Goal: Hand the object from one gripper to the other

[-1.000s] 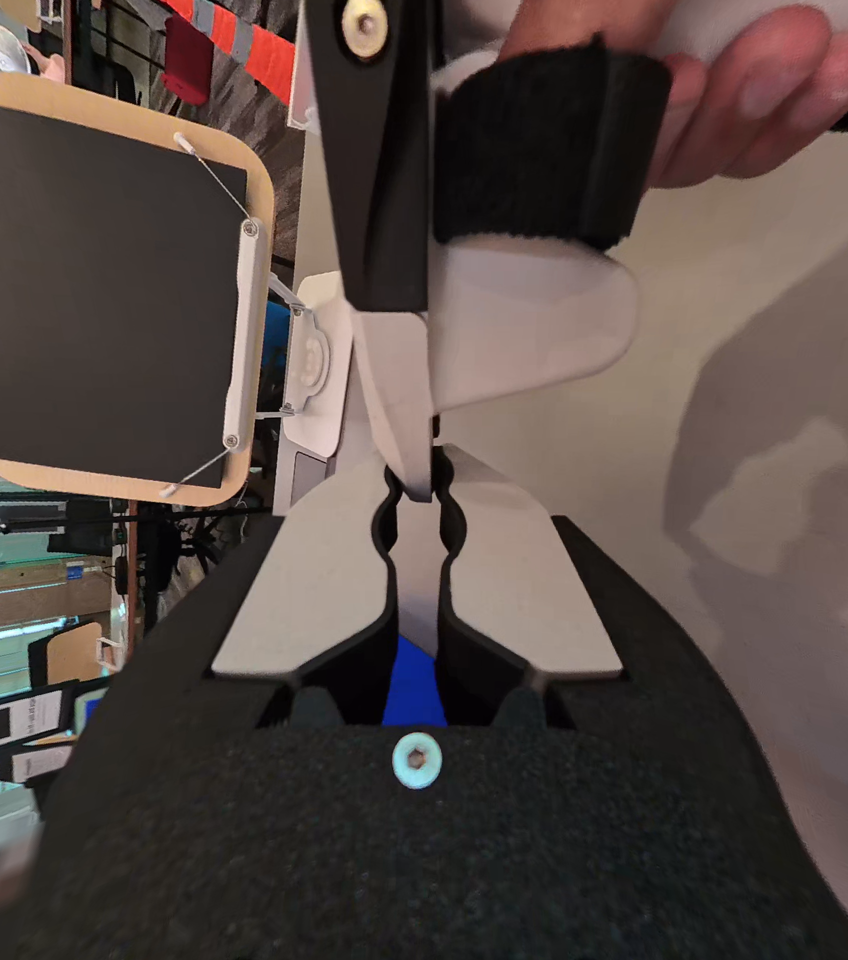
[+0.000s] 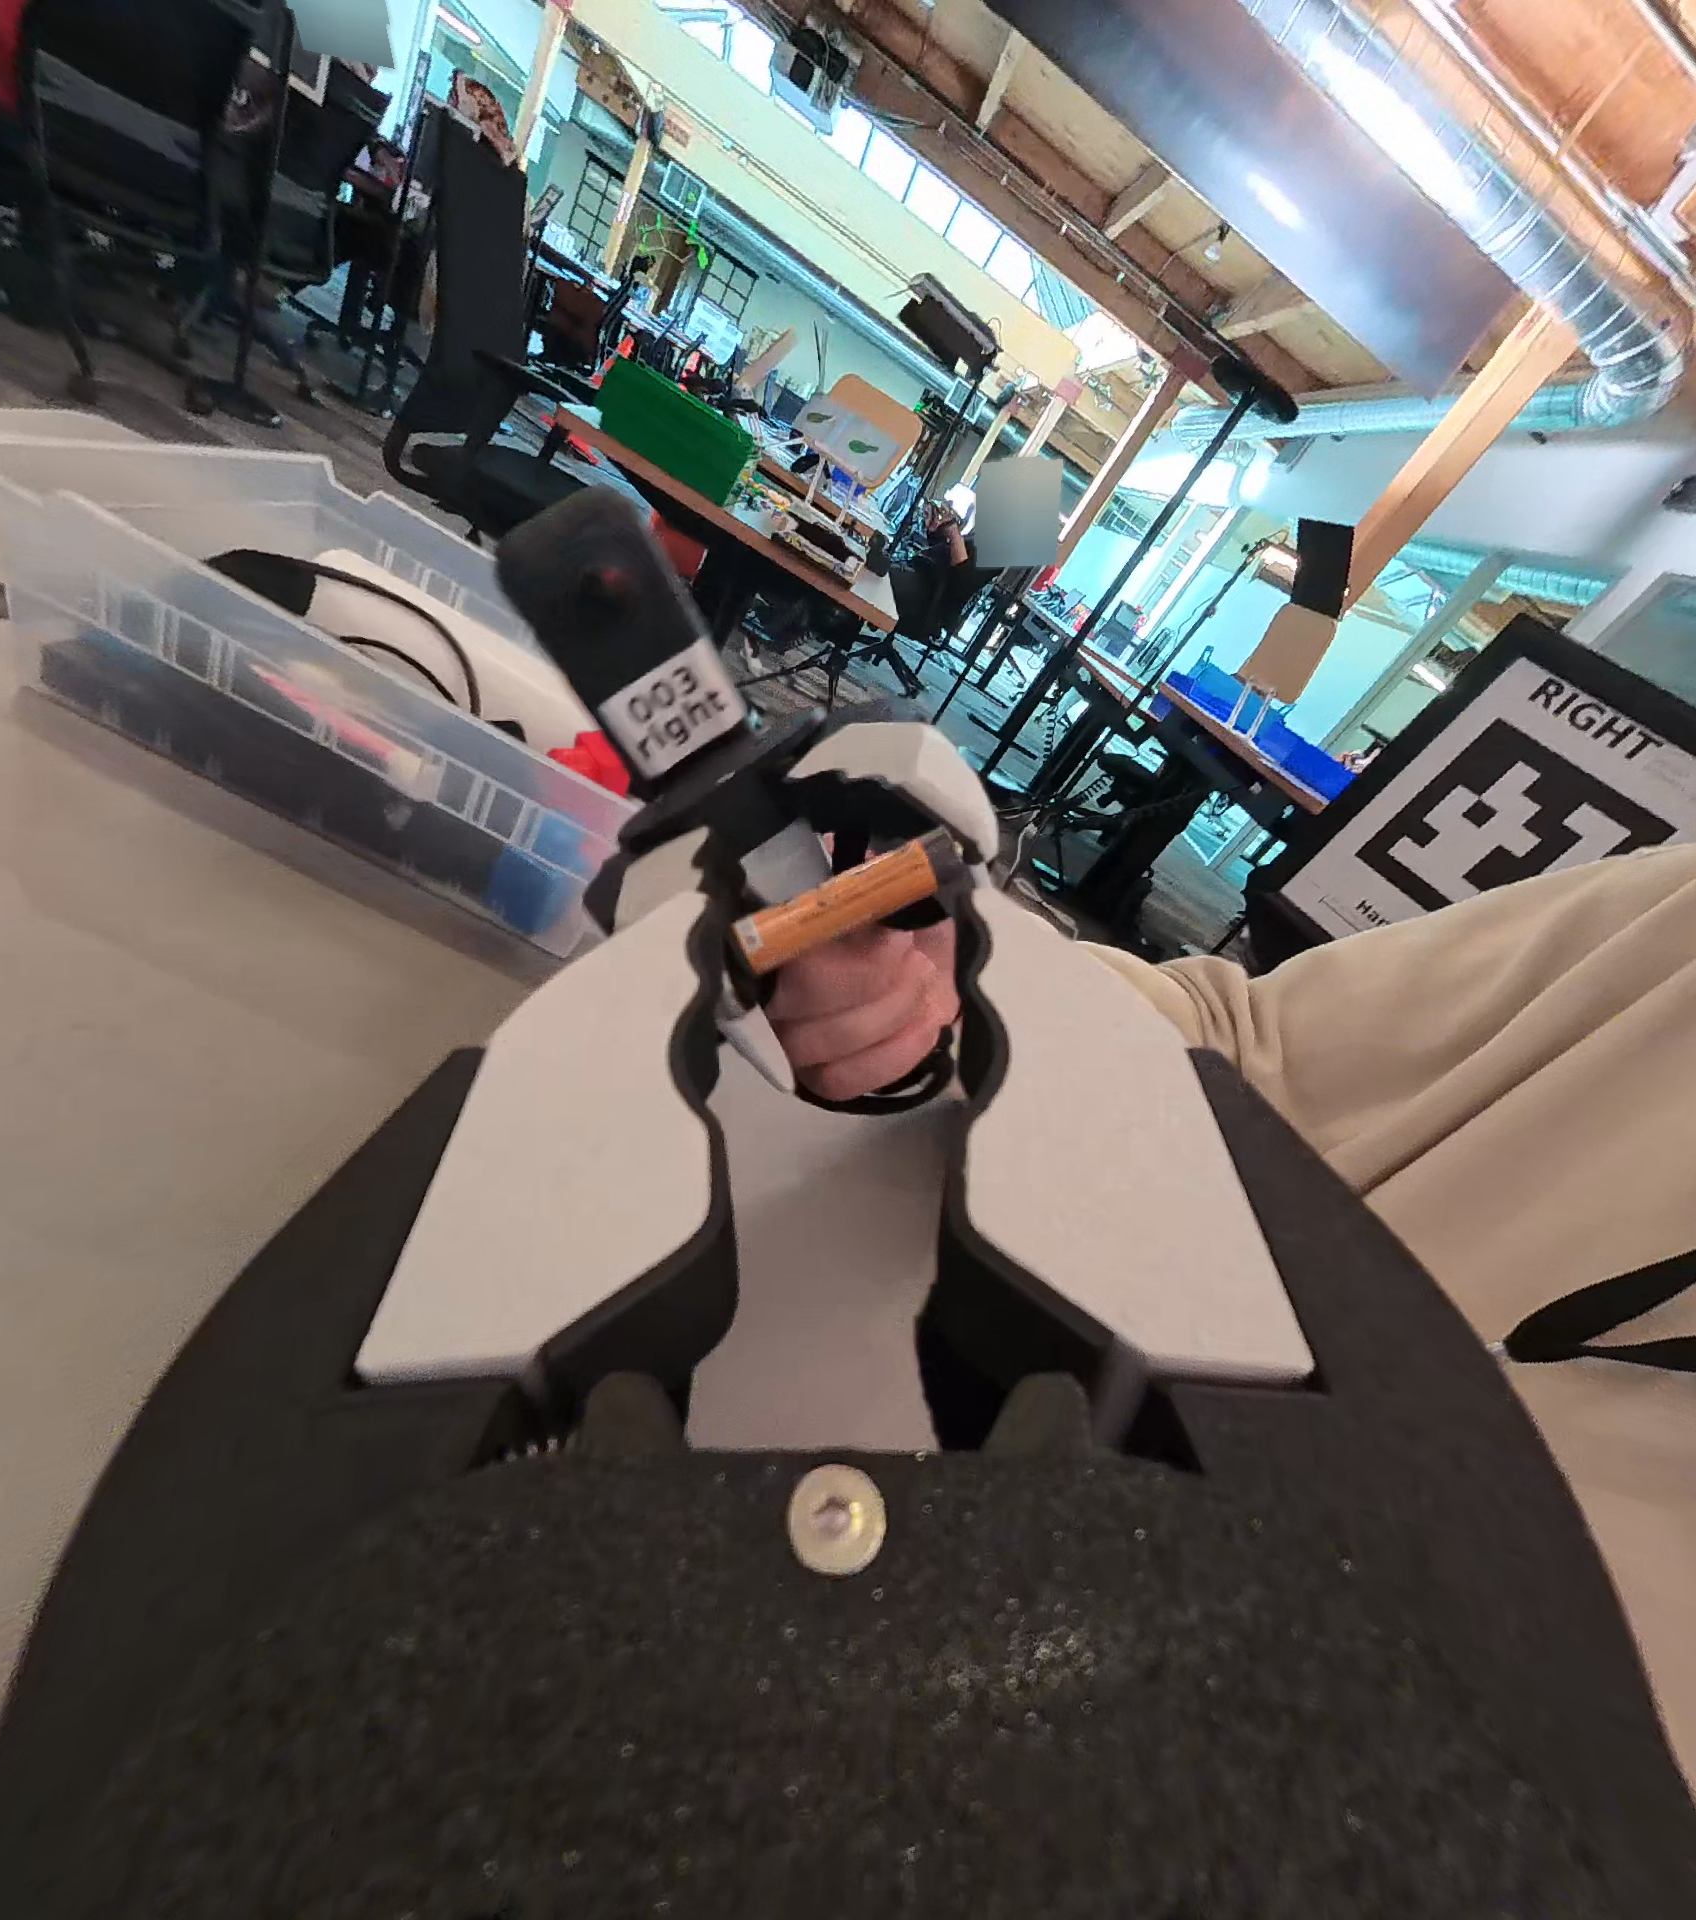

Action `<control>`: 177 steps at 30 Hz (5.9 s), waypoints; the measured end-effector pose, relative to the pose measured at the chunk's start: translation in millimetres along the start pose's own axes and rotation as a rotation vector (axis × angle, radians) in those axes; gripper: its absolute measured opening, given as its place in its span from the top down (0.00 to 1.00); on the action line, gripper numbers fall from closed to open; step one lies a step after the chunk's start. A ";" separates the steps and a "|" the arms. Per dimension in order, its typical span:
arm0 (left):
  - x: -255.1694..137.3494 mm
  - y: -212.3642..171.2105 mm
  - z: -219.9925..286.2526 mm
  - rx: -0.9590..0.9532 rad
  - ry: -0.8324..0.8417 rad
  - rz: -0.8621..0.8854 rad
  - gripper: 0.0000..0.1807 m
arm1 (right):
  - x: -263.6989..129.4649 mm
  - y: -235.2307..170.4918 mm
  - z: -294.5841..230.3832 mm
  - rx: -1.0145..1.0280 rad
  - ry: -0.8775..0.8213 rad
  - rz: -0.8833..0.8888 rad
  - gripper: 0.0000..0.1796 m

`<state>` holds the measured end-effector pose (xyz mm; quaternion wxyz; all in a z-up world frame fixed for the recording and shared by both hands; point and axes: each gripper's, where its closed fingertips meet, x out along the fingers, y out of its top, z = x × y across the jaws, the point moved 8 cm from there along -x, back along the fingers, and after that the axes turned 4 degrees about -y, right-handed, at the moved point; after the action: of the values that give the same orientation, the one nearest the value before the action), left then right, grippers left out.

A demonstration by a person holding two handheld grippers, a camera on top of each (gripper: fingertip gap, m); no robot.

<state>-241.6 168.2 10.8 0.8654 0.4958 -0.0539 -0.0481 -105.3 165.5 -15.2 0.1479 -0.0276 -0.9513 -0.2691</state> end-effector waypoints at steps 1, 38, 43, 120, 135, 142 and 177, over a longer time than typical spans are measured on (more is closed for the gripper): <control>-1.0 -0.9 -1.5 -0.019 -0.004 0.004 0.75 | -0.8 0.8 -1.6 -0.077 -0.044 -0.004 0.75; -39.7 -24.8 -45.6 -0.242 0.092 -0.046 0.95 | 1.0 -8.8 -6.0 -1.180 -1.042 -0.343 0.74; -27.1 -23.0 -30.6 0.008 0.120 -0.053 0.94 | -6.7 3.3 -4.7 -0.577 -0.525 0.017 0.78; 2.0 -40.0 2.8 0.541 0.236 -0.373 0.73 | -3.0 -25.7 55.9 0.306 0.037 -0.011 0.82; -11.2 -31.8 -22.1 0.190 0.265 -0.160 0.72 | -19.0 -6.5 56.1 0.104 -0.104 0.134 0.94; -7.4 -33.0 -34.8 -0.019 0.214 0.074 0.77 | -33.4 2.1 48.9 -0.078 -0.043 0.613 0.94; -30.8 -22.4 -36.9 -0.172 0.256 -0.008 0.95 | -3.0 -16.6 43.1 -0.639 -0.408 0.221 0.89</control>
<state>-267.6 192.6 -28.5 0.9042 0.4224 0.0630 0.0078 -116.2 173.8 -59.4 -0.0322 -0.2276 -0.8206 -0.5233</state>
